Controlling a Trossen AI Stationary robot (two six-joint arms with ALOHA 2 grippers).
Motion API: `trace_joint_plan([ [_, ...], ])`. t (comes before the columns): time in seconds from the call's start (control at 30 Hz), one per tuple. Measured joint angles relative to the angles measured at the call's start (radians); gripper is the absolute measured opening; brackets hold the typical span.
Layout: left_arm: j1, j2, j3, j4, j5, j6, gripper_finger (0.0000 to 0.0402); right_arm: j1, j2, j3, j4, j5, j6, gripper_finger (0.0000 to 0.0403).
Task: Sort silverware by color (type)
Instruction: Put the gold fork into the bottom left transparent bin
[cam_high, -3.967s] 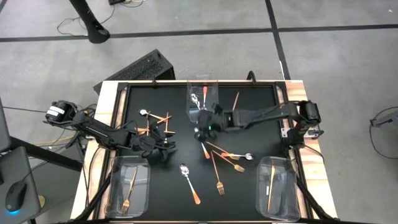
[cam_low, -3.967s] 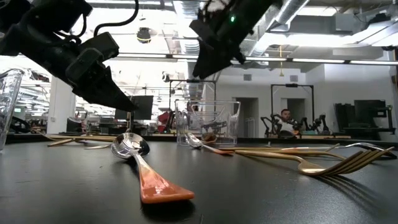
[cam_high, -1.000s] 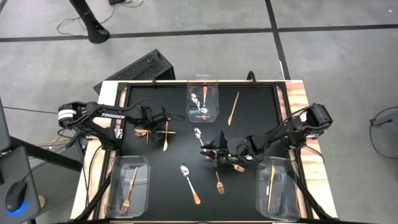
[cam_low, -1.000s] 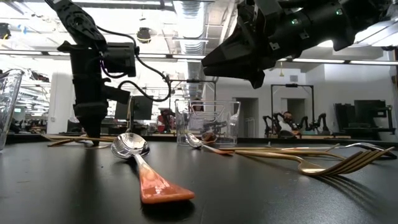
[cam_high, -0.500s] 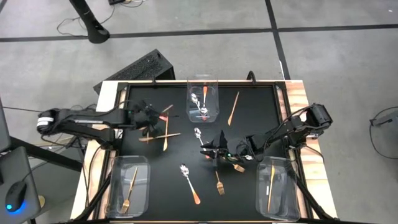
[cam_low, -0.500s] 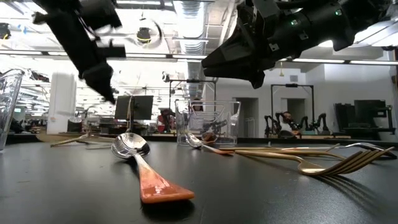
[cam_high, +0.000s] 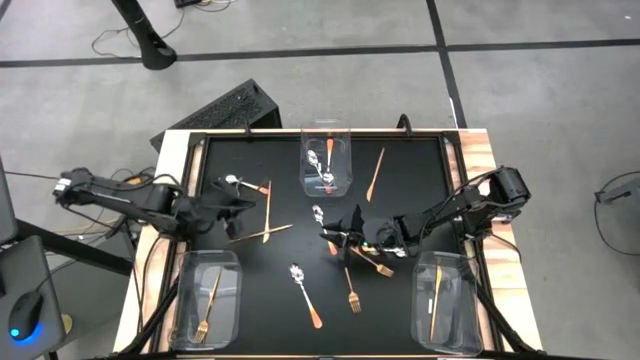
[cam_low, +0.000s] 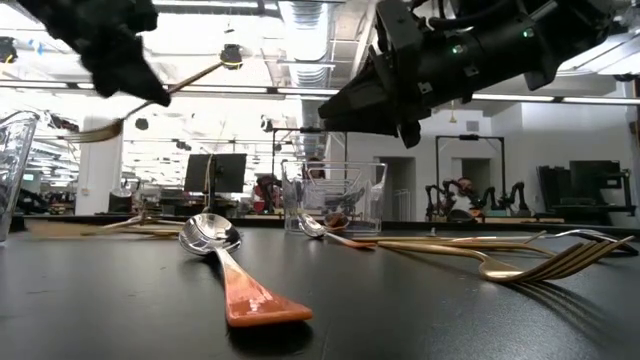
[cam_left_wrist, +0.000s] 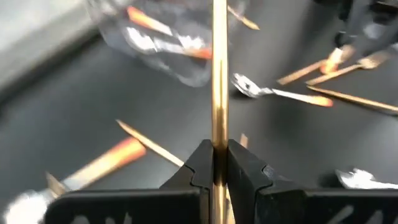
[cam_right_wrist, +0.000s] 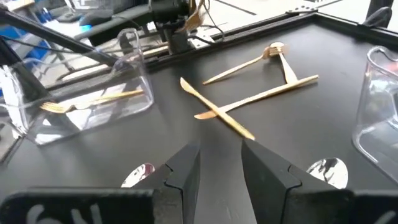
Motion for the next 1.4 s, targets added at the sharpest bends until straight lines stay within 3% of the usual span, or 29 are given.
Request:
trace_joint_plan([
  [0.3, -0.165, -0.048, 0.0, -0.055, 0.311, -0.438, 0.0009, 0.008, 0.0, 0.0, 0.038, 0.0, 0.001, 0.0139],
  [0.57, -0.352, -0.063, 0.0, -0.06, 0.362, -0.655, 0.0009, 0.017, 0.0, 0.0, 0.028, 0.001, -0.032, 0.0139],
  [0.77, -0.476, -0.047, 0.001, -0.062, 0.523, -0.713, 0.0009, -0.01, 0.0, 0.0, -0.008, 0.005, -0.077, 0.0139],
  [1.1, -0.511, -0.013, 0.001, -0.058, 0.559, -0.808, 0.0009, -0.053, 0.0, 0.0, -0.09, 0.005, -0.08, 0.0139],
  [1.27, -0.513, 0.05, 0.002, -0.069, 0.755, -0.944, 0.0009, -0.063, 0.0, -0.001, -0.107, 0.005, -0.087, 0.0139],
  [1.4, -0.524, 0.117, 0.002, -0.096, 0.896, -0.894, 0.0009, -0.067, 0.0, -0.001, -0.107, 0.005, -0.109, 0.0139],
])
